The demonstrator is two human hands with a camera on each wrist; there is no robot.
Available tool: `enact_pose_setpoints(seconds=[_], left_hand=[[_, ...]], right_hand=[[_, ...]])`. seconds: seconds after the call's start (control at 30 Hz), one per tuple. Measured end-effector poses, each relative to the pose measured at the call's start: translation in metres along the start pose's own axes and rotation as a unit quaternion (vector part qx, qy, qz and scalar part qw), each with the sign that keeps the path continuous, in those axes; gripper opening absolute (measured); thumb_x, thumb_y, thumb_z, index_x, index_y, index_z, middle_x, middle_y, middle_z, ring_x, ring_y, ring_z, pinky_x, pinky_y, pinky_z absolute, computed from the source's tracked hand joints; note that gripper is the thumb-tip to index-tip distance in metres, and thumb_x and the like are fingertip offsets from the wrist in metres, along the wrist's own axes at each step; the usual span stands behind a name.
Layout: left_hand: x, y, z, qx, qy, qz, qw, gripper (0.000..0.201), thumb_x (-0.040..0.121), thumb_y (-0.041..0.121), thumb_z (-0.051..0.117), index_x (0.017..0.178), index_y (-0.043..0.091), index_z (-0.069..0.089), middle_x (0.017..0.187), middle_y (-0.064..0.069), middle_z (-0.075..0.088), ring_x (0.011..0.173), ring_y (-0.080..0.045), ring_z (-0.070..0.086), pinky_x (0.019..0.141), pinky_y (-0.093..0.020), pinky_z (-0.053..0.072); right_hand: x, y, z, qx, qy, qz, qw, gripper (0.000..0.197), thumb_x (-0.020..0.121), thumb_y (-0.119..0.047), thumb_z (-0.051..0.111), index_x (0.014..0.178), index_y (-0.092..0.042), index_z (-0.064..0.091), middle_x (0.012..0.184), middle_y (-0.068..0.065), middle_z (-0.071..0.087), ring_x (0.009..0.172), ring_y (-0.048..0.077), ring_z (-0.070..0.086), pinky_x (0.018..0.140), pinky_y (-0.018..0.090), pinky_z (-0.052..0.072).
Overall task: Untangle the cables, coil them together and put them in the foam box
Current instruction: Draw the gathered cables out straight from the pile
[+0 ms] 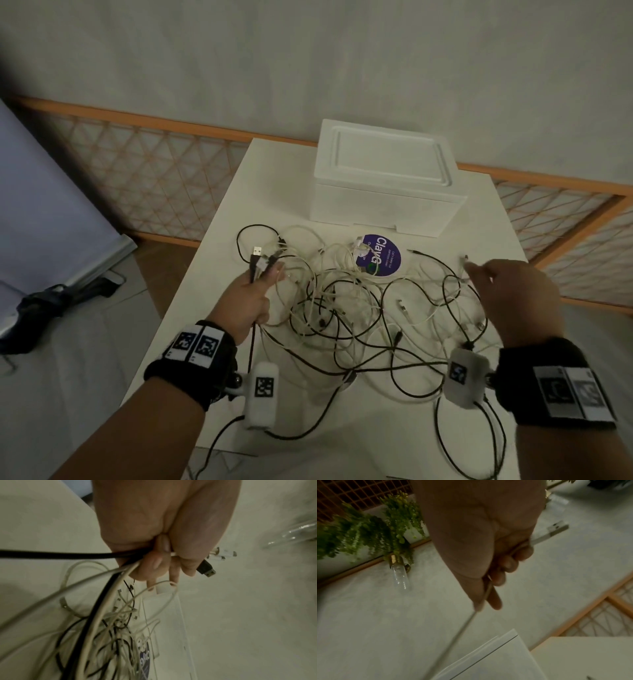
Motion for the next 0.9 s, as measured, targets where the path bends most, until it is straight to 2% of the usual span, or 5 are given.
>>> enact_pose_setpoints(seconds=[0.13,0.27,0.43,0.63,0.9], left_hand=[[-0.005,0.008,0.012,0.009,0.056,0.031,0.998,0.023,0.095,0.041,0.055,0.111,0.025,0.057,0.112,0.002,0.066,0.041,-0.011,0.034,0.048,-0.025,0.032],[-0.014,0.020,0.041,0.003,0.033,0.070,0.997,0.030,0.093,0.043,0.054,0.089,0.013,0.059,0.072,-0.005,0.053,0.040,-0.009,0.037,0.048,-0.025,0.033],[-0.023,0.030,0.059,-0.071,0.013,0.059,0.996,0.038,0.095,0.043,0.051,0.068,0.019,0.063,0.061,0.005,0.053,0.055,-0.007,0.047,0.064,-0.028,0.043],[-0.023,0.028,0.049,-0.313,-0.051,0.011,0.948,0.047,0.101,0.039,0.039,0.060,0.015,0.036,0.071,-0.007,0.060,0.036,-0.008,0.025,0.040,-0.020,0.031],[-0.010,0.010,0.003,-0.327,-0.011,-0.049,0.944,0.049,0.100,0.040,0.042,0.055,0.020,0.034,0.047,0.006,0.025,0.032,-0.008,0.019,0.035,-0.017,0.022]], right_hand=[[-0.007,-0.019,0.005,-0.041,-0.033,-0.026,0.998,0.036,0.075,-0.033,0.073,0.106,-0.015,0.069,0.113,0.012,0.063,0.106,0.034,0.056,0.099,0.048,0.037],[-0.041,-0.114,0.003,0.164,-0.228,-0.226,0.933,0.081,0.076,-0.046,0.074,0.142,-0.015,0.040,0.144,0.001,0.042,0.135,0.016,0.034,0.108,0.022,0.020],[-0.078,-0.182,0.036,0.317,-0.277,-0.265,0.867,0.067,0.077,-0.019,0.073,0.133,-0.017,0.036,0.103,-0.008,0.063,0.086,0.006,0.061,0.067,0.014,0.044],[-0.075,-0.173,0.053,0.343,-0.266,-0.237,0.869,0.021,0.080,-0.013,0.061,0.092,-0.024,0.047,0.064,-0.010,0.053,0.055,0.002,0.050,0.053,0.020,0.035],[-0.064,-0.129,0.037,0.144,-0.334,-0.337,0.869,0.009,0.094,-0.030,0.054,0.096,-0.022,0.057,0.077,-0.012,0.054,0.067,0.005,0.048,0.063,0.022,0.037]])
Point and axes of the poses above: each hand's wrist, its own x-axis towards the middle knuckle, its own z-axis out of the palm, y = z × x, the point moved 2 cm from there along x, towards the middle knuckle
